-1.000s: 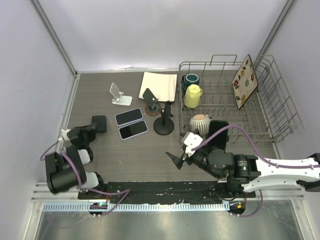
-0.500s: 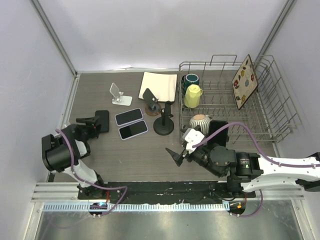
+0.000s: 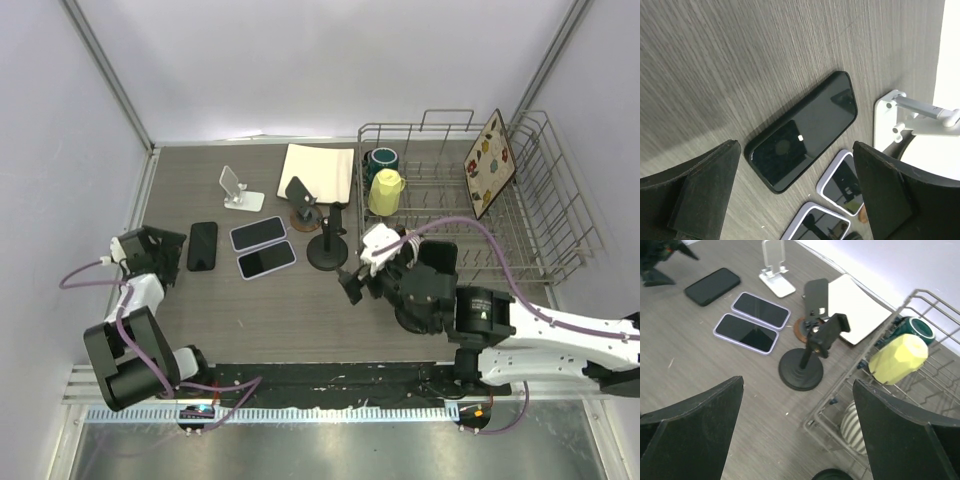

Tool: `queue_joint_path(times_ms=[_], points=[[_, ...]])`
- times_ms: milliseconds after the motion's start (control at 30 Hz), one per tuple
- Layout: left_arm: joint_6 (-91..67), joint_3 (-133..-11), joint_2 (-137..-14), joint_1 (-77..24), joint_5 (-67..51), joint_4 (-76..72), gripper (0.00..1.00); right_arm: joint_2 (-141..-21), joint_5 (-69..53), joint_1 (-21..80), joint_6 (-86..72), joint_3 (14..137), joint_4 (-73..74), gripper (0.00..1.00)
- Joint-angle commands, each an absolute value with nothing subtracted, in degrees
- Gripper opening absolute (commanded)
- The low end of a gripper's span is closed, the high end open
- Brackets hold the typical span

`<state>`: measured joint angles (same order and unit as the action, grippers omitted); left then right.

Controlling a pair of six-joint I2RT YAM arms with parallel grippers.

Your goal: Remove the phone from the phone stand

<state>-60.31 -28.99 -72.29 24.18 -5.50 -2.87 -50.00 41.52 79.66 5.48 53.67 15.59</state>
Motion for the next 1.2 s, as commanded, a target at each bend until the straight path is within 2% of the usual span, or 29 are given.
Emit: queue_joint_path(times_ms=[0, 167, 333, 533, 900, 1167], points=[[-53.71, -34.27, -68.04, 21.37, 3.07, 12.46, 1.00, -54.30, 33.86, 71.20, 0.18, 60.98, 20.38, 0.96], [-48.35, -38.40, -61.97, 17.76, 3.43, 16.51, 1.00, -58.88, 32.00, 65.05, -1.23, 66.61, 25.30, 0.96], [-35.62, -46.39, -55.21, 8.71, 7.38, 21.61, 1.00, -59.59, 26.73, 53.02, -1.75, 70.57, 31.62, 0.97], [-22.43, -51.51, -50.90, 3.87, 0.54, 27.60, 1.00, -57.40, 22.32, 41.33, -8.34, 71.19, 37.60, 0.98], [-18.02, -47.29, -47.72, -9.22, 0.18, 27.68, 1.00, -53.62, 29.96, 39.55, -23.81, 73.65, 51.23, 0.98], [-16.17, -47.81, -47.64, -12.48, 3.34, 29.88, 1.00, -54.40, 37.52, 39.55, -29.08, 74.09, 58.27, 0.98]])
